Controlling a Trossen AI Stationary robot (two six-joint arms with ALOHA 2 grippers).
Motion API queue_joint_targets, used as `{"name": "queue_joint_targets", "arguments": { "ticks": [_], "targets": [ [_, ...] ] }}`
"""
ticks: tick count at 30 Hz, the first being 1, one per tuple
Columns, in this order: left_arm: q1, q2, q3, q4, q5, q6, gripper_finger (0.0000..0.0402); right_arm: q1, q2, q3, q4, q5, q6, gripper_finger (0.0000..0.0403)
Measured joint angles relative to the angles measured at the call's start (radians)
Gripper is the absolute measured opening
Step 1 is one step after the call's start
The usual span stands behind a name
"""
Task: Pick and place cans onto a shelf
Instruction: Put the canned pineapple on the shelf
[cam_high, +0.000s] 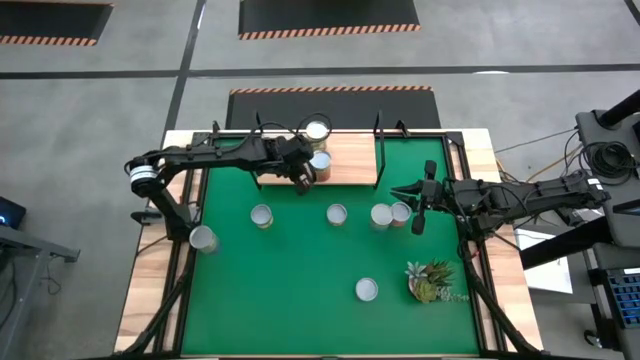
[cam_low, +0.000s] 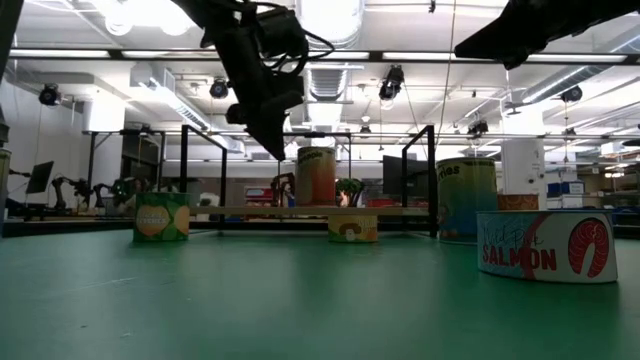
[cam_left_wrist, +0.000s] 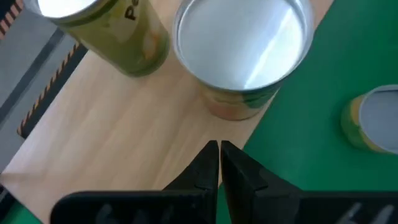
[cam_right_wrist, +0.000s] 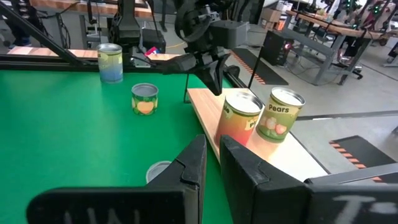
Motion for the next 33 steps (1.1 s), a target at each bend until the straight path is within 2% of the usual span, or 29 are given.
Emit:
{"name": "queue_joint_targets", "arguments": {
  "ticks": [5, 10, 14, 17, 25, 29, 33],
  "targets": [
    [-0.043, 0.000, 0.000, 0.029, 0.001, -0.003, 0.0000, 0.000, 0.000, 0.000, 0.000, 0.000, 0.009, 0.0036],
    [-0.136, -0.020, -0.008, 0.130, 0.001, 0.089, 0.0000, 0.000, 0.011, 0.000, 0.019, 0.000, 0.061, 0.0030],
    [-0.198, -0.073, -0.072, 0.235, 0.004, 0.205, 0.0000, 0.000, 0.072, 0.010, 0.062, 0.000, 0.091, 0.0015],
    [-0.204, -0.149, -0.149, 0.262, 0.005, 0.266, 0.0000, 0.000, 0.148, 0.053, 0.072, 0.000, 0.087, 0.0009],
    [-0.150, -0.382, -0.387, 0.553, 0.000, 0.383, 0.0000, -0.053, 0.400, 0.283, 0.056, 0.000, 0.058, 0.0009],
    [-0.126, -0.420, -0.450, 0.625, 0.000, 0.420, 0.0000, -0.125, 0.525, 0.446, -0.076, -0.002, 0.117, 0.0008],
    [-0.109, -0.416, -0.471, 0.630, 0.000, 0.427, 0.0000, -0.192, 0.647, 0.589, -0.242, -0.011, 0.128, 0.0008]
  ]
}}
